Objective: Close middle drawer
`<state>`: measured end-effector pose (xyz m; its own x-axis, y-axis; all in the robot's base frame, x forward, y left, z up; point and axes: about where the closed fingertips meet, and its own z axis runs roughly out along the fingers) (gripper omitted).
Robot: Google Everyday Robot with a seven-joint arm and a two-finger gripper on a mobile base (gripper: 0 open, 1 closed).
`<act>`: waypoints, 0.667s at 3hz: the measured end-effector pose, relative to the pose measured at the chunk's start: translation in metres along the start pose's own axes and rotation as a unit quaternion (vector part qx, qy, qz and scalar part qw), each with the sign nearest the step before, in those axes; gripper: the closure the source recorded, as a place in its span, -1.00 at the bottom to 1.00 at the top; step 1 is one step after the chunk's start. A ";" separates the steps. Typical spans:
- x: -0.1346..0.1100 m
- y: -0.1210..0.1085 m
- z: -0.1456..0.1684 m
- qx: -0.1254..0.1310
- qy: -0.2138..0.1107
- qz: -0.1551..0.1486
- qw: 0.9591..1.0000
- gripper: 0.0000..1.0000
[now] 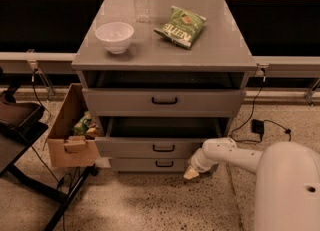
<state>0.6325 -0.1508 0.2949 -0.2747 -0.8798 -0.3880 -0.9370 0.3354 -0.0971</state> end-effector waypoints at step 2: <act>0.000 0.000 0.000 0.000 0.000 0.000 1.000 -1.00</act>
Offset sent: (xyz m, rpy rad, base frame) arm 0.0000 0.0000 0.0000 0.0000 0.0000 0.0000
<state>0.6325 -0.1508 0.2949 -0.2747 -0.8798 -0.3880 -0.9371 0.3354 -0.0970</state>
